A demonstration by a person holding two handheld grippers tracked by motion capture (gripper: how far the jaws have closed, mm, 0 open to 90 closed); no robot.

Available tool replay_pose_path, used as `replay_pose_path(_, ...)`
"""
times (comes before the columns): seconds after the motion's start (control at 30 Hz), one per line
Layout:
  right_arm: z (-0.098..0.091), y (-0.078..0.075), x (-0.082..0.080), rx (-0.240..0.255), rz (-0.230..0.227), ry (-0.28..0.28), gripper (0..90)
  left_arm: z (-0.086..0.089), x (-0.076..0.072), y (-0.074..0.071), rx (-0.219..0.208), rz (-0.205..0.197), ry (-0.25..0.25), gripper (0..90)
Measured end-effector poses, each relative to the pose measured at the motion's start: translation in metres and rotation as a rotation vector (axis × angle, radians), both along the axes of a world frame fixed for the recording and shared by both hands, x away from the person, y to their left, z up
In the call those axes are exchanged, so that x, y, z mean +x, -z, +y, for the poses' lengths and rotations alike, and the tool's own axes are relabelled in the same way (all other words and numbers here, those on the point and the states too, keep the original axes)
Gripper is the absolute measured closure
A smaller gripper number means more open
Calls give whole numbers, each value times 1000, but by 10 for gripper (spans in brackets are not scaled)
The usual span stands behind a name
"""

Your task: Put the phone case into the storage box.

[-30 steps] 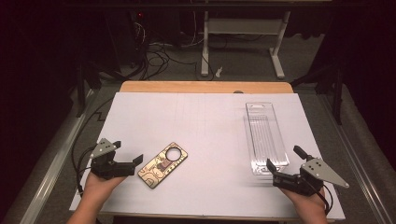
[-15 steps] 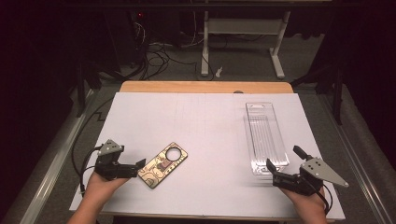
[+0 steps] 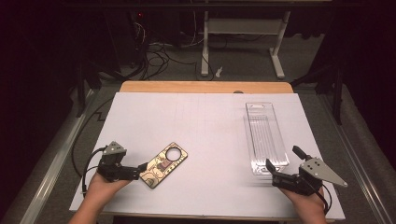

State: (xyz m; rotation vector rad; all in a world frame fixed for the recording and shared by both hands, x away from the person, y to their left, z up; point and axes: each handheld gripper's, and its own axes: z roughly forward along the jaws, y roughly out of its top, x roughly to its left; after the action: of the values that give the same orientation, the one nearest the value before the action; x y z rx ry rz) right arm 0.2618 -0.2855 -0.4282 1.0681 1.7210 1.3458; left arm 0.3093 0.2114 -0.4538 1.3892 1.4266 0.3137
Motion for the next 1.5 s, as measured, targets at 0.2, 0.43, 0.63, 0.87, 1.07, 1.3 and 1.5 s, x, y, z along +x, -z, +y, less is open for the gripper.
replay_pose_path(0.2, 0, 1, 0, 2, 7, 0, 1, -1, 0, 3, 18, 29, 2, 2)
replay_pose_path(0.43, -1, 0, 0, 8, 7, 2, 1, -3, 6, 4, 59, 93, 1, 6)
replay_pose_path(0.63, -2, 0, 0, 4, 7, 3, 2, -11, -1, 4, 72, 123, 40, 6)
replay_pose_path(0.87, -1, -1, -1, 0, 5, 6, 2, -10, 0, 5, 98, 162, 44, 6)
replay_pose_path(1.07, -2, -1, 0, 1, 9, 8, 2, -10, 2, 4, 82, 199, 51, 6)
replay_pose_path(1.3, -3, -2, -1, 0, 6, 10, 2, -16, 1, 6, 148, 237, 87, 6)
replay_pose_path(1.5, -5, -2, -1, 3, 5, 13, 1, -20, -1, 7, 177, 253, 104, 6)
